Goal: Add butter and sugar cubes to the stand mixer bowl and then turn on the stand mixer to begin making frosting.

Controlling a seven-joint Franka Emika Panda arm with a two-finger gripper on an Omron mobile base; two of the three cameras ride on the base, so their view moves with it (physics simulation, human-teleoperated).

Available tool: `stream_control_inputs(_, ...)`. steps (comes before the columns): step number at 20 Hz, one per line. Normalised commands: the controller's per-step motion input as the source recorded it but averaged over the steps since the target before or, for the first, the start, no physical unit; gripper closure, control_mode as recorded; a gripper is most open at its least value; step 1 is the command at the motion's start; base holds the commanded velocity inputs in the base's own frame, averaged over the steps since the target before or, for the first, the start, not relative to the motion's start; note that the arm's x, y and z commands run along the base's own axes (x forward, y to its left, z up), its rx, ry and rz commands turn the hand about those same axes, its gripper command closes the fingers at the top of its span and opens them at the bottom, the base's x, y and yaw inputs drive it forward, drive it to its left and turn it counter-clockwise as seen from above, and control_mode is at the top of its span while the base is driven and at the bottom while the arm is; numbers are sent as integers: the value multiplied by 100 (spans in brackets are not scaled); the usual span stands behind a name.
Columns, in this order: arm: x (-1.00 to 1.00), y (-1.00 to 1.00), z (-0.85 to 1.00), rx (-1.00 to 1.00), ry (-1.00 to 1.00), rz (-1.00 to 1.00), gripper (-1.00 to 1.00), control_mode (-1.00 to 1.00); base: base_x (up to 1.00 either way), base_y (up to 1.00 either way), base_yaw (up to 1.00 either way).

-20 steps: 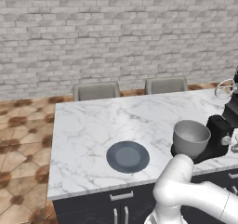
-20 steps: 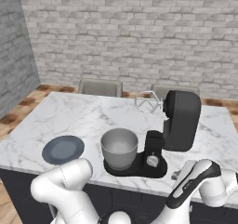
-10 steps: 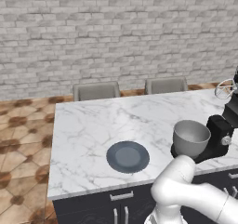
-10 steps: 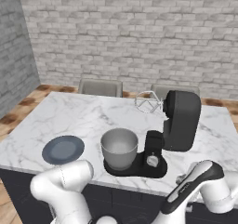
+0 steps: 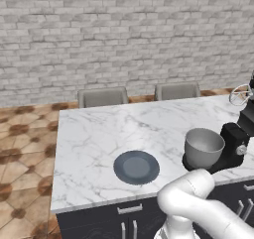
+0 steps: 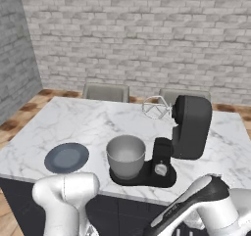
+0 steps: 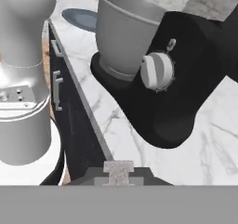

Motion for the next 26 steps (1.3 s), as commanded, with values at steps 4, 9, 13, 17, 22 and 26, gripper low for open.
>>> stream_control_inputs(4,-89,36,64,-22,-13,-9,100,-100,0,0,0)
stream_control_inputs(9,-64,53,69,-35,-8,-5,100,-100,0,0,0)
stream_control_inputs(13,-32,65,74,-48,-1,-1,100,-100,0,0,0)
stream_control_inputs(17,-17,70,76,-51,0,0,100,-100,0,0,0)
stream_control_inputs(22,-1,69,80,-47,6,0,100,-100,0,0,0)
stream_control_inputs(26,0,62,75,-37,16,0,100,-100,0,0,0)
